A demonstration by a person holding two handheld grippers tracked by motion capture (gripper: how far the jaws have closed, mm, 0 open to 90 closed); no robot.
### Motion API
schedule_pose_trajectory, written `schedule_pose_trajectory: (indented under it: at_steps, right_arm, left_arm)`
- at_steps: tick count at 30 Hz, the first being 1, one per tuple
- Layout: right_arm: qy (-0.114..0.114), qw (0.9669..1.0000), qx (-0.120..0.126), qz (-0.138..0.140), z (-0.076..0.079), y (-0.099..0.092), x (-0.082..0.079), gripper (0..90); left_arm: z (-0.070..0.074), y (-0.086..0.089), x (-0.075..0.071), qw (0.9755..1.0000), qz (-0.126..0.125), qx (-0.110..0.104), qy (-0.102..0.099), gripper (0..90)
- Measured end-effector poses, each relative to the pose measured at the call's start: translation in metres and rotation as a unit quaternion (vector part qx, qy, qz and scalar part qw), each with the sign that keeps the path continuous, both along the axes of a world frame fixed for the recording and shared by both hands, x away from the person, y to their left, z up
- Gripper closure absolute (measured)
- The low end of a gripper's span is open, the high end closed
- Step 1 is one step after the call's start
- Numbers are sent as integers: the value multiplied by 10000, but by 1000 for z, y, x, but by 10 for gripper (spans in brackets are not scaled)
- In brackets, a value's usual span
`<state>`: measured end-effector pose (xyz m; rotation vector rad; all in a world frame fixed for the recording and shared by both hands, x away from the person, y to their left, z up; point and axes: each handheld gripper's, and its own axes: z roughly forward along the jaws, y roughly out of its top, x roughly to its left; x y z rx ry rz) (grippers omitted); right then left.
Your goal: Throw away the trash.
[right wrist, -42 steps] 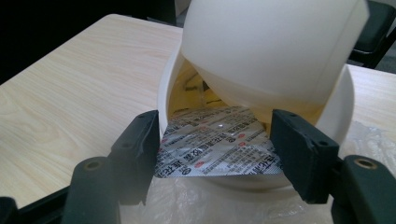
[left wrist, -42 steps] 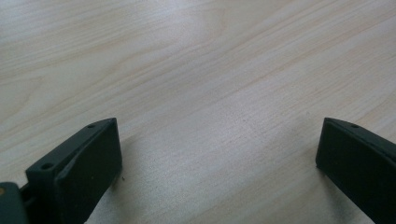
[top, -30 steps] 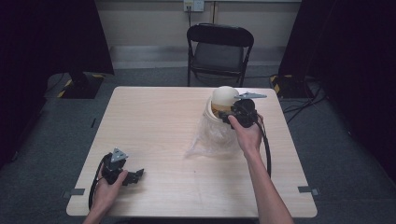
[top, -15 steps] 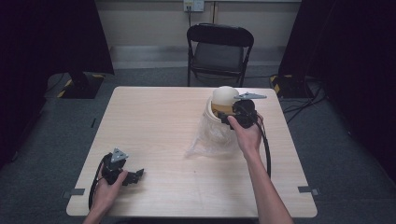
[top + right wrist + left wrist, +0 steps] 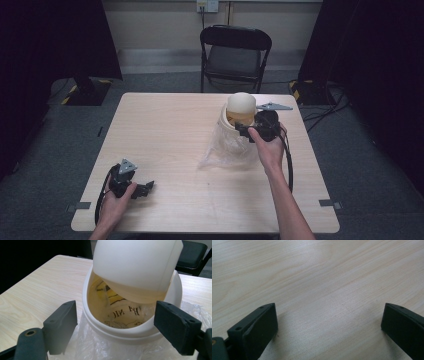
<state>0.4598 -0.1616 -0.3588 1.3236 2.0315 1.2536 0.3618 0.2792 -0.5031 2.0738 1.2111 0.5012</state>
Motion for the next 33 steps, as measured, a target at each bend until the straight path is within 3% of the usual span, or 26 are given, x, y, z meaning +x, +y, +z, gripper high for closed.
schedule_pose_trajectory:
  at_steps: [9,17,33]
  right_arm:
    - [80,9999,-135,14,-3,-4,-12,142]
    - [81,9999,-110,36,-12,-13,-26,142]
    - [205,9989,-368,-221,-44,-39,-55,146]
  left_arm:
    - [0,0,1,10000,-11,20,12,0]
    - [0,0,1,10000,-14,23,11,0]
    - [0,0,1,10000,-15,24,11,0]
